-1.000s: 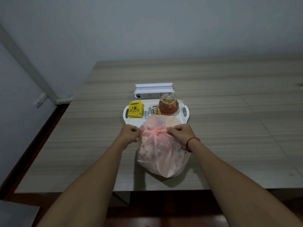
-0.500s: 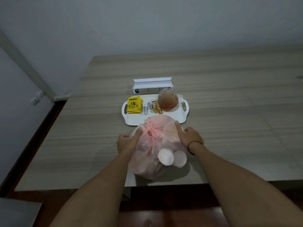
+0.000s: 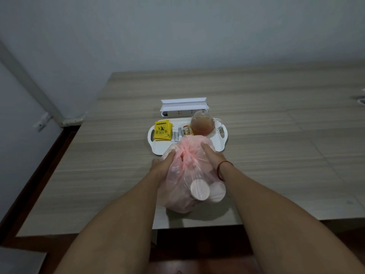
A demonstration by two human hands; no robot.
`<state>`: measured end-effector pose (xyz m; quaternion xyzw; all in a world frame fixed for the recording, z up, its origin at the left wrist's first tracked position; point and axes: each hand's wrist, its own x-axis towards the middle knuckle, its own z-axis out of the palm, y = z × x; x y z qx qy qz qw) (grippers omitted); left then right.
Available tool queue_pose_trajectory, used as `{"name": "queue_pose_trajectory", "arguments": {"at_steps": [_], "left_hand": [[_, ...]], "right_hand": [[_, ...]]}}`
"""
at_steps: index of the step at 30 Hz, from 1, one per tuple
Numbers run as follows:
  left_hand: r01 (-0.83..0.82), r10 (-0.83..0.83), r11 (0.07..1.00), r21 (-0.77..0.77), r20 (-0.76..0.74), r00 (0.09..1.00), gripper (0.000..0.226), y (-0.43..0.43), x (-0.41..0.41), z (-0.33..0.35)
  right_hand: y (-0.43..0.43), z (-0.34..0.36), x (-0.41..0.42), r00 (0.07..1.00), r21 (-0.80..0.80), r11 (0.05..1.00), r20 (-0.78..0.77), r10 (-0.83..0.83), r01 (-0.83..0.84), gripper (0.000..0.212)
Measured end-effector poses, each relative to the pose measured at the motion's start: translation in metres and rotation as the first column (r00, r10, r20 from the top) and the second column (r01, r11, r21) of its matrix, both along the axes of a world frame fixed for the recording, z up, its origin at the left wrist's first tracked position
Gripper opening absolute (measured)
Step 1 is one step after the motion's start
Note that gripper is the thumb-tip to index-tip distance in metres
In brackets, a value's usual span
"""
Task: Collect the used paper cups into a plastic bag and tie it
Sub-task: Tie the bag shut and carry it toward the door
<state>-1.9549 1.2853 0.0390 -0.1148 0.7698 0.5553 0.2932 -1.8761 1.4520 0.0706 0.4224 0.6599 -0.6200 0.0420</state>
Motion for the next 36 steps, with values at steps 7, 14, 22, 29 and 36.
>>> {"name": "queue_pose_trajectory", "arguments": {"at_steps": [7,14,22,29,36], "left_hand": [[-0.092,0.098,0.995,0.035,-0.278,0.956,0.101,-0.009,-0.027,0.073],[-0.408,0.375,0.913,-0.004,-0.385,0.843,0.102,-0.161,-0.01,0.123],[-0.811,0.748,0.586,-0.01,-0.378,0.545,0.103,-0.42,0.128,0.131],[-0.97,0.911,0.24,0.041,-0.355,0.21,0.1,-0.637,0.3,0.12],[-0.981,0.943,-0.185,0.065,-0.271,-0.196,0.106,-0.794,0.469,0.112]], "right_hand": [[-0.017,0.07,-0.03,0.982,0.095,0.995,-0.187,-0.019,0.038,0.076],[-0.153,0.109,-0.067,0.906,0.09,0.96,-0.317,0.28,-0.265,0.068],[-0.431,0.12,-0.019,0.596,0.147,0.666,-0.336,0.729,-0.732,0.066],[-0.689,0.106,0.104,0.339,0.128,0.403,-0.351,0.873,-0.906,0.066],[-0.898,0.084,0.247,0.16,-0.016,0.164,-0.326,0.932,-0.986,0.069]]}}
